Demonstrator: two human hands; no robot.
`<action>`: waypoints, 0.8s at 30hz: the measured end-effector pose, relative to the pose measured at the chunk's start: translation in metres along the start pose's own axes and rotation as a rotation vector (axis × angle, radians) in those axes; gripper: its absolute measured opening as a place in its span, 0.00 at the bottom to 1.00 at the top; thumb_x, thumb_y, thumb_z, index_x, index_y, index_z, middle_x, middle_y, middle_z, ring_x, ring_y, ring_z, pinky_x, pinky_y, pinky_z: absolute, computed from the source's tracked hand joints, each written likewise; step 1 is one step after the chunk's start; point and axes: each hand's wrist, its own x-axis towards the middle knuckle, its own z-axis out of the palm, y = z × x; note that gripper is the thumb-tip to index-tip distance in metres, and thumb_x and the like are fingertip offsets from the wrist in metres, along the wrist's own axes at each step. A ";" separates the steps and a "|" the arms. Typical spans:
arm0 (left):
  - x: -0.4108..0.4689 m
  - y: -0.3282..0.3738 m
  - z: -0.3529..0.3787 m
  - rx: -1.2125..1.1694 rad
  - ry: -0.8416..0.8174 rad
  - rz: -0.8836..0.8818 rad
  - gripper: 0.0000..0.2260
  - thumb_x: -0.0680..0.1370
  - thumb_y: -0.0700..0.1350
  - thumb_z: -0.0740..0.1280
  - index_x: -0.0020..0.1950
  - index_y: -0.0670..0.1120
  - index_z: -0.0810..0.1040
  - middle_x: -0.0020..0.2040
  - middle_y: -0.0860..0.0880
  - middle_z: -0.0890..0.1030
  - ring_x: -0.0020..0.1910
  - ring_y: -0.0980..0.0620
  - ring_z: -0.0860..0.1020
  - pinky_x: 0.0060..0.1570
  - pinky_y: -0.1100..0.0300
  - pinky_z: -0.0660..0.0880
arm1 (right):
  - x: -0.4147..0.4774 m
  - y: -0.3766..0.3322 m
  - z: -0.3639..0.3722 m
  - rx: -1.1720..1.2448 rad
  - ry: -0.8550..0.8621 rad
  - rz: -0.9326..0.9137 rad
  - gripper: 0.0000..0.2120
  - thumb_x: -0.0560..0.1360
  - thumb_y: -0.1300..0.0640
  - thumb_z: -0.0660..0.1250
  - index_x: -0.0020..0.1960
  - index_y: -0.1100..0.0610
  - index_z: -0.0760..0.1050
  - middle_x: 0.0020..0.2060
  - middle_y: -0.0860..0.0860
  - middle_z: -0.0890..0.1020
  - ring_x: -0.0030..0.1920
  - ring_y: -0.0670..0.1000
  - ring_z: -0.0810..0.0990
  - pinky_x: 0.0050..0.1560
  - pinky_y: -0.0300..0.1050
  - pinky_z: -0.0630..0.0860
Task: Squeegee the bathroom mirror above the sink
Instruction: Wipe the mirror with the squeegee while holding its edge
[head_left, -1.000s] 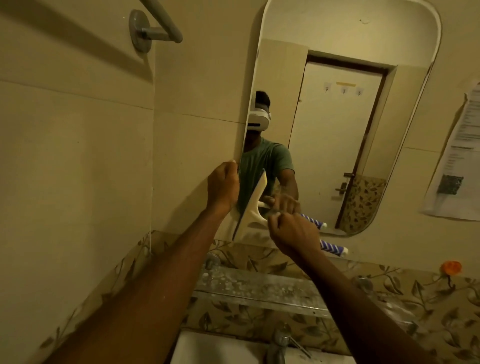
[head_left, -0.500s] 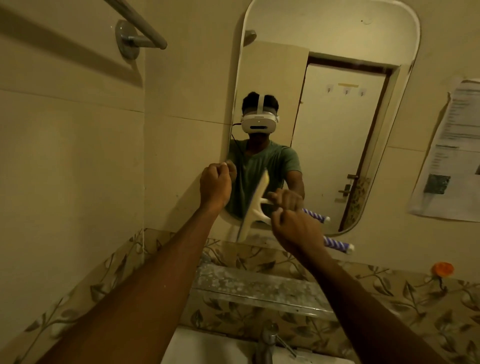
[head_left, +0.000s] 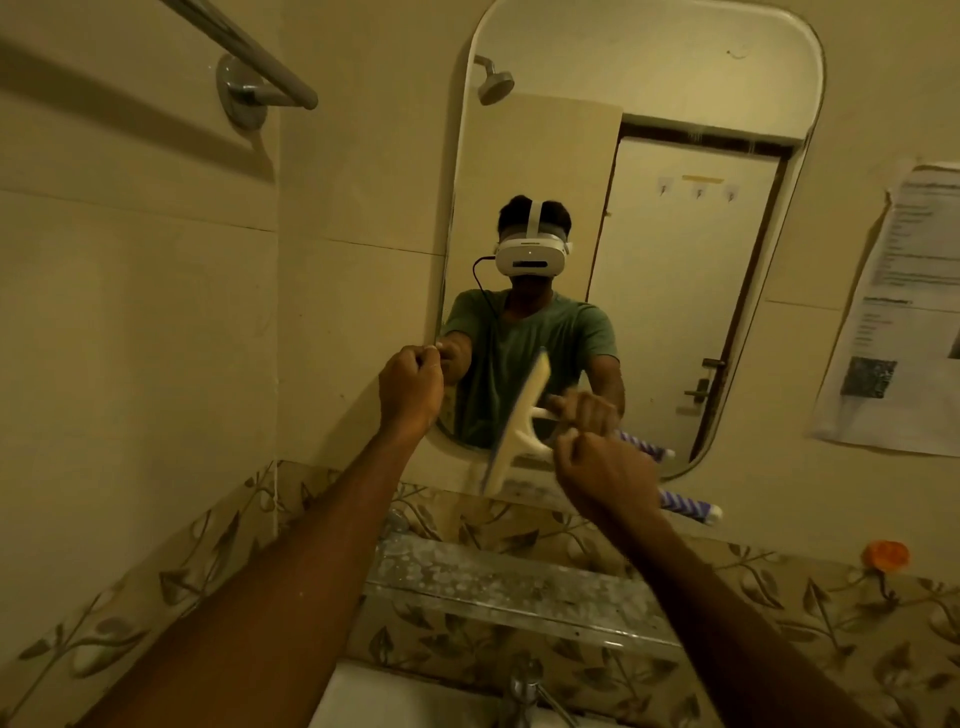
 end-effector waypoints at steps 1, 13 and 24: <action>-0.002 -0.001 0.002 -0.019 0.025 -0.010 0.14 0.80 0.47 0.57 0.55 0.39 0.77 0.54 0.42 0.79 0.47 0.50 0.73 0.45 0.57 0.69 | 0.005 -0.014 0.002 0.006 0.019 -0.041 0.21 0.81 0.49 0.50 0.34 0.53 0.71 0.30 0.48 0.74 0.32 0.50 0.76 0.36 0.46 0.77; -0.011 0.002 0.014 -0.072 0.172 -0.037 0.18 0.79 0.50 0.56 0.52 0.38 0.78 0.52 0.40 0.79 0.50 0.43 0.77 0.44 0.53 0.73 | 0.001 0.070 0.014 -0.046 0.010 0.035 0.20 0.80 0.47 0.51 0.44 0.54 0.78 0.40 0.50 0.74 0.35 0.47 0.75 0.34 0.42 0.72; -0.032 0.006 0.024 0.025 0.209 0.051 0.13 0.79 0.47 0.59 0.57 0.40 0.74 0.59 0.42 0.73 0.56 0.44 0.73 0.50 0.58 0.65 | -0.024 0.139 0.000 -0.101 -0.052 0.202 0.17 0.78 0.47 0.54 0.34 0.51 0.71 0.29 0.50 0.75 0.31 0.50 0.74 0.35 0.45 0.73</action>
